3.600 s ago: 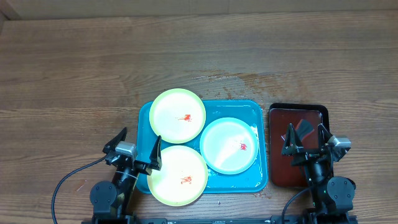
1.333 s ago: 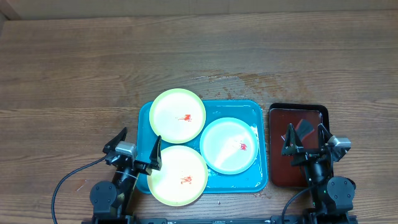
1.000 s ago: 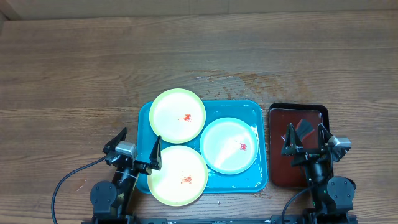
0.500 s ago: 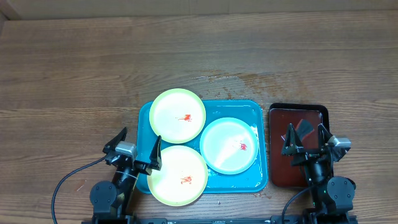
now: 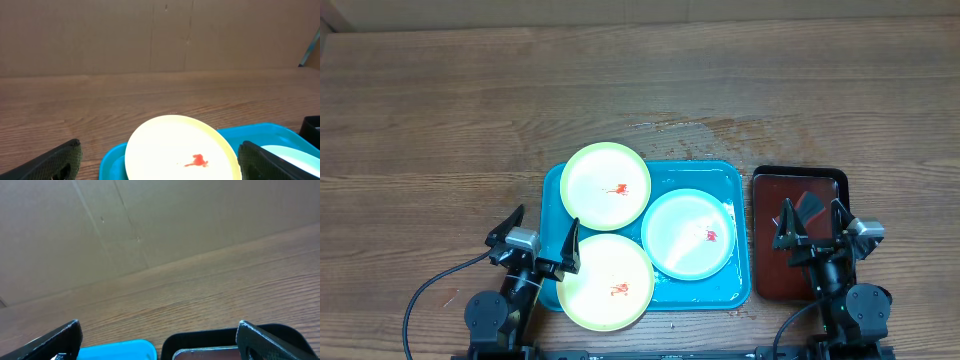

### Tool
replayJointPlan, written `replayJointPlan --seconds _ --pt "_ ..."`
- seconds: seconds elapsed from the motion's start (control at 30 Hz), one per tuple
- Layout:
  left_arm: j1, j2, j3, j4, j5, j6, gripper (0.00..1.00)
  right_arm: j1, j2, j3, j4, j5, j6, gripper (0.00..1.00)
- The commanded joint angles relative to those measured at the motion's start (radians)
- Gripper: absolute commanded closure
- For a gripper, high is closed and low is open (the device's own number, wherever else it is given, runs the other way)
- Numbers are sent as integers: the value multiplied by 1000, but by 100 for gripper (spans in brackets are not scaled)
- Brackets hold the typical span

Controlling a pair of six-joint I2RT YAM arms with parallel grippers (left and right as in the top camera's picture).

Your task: Clean dirty plates on tray and stack at the side

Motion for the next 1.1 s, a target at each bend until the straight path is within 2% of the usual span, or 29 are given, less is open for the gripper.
replayJointPlan --seconds 0.0,1.07 --pt "-6 -9 -3 -1 -6 -3 0 -4 -7 -10 6 10 -3 0" --pt "-6 -9 -3 -1 -6 -3 0 -4 -7 -10 18 29 -3 0"
